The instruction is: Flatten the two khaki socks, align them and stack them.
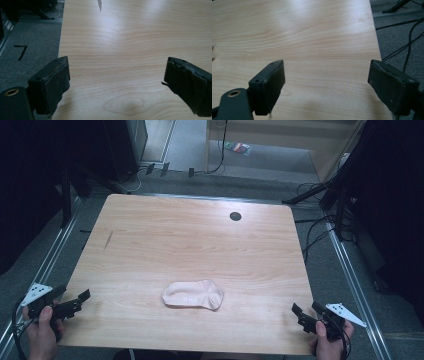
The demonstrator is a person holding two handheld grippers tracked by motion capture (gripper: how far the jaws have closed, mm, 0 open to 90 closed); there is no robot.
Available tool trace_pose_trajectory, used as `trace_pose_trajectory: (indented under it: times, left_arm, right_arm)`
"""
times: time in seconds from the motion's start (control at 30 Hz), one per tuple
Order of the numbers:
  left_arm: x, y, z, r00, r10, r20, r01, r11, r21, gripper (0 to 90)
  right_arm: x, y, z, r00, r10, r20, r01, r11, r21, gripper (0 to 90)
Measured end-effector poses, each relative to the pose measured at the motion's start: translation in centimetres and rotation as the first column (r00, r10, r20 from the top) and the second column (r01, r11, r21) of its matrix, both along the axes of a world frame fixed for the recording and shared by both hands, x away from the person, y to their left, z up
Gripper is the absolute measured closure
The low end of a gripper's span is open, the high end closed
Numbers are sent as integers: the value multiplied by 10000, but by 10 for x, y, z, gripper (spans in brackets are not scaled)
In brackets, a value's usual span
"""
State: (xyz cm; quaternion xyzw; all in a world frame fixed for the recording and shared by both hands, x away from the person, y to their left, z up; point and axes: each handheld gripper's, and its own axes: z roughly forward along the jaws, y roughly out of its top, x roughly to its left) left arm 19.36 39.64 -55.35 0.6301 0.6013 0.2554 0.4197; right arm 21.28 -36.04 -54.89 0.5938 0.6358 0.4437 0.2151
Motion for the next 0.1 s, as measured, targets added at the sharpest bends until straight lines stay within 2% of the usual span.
trace_pose_trajectory:
  times: [0.1]
  left_arm:
    - [1,-1,0,10000,-33,-48,33,10000,65,71]
  right_arm:
    - [1,1,0,10000,-22,-2,22,10000,-65,140]
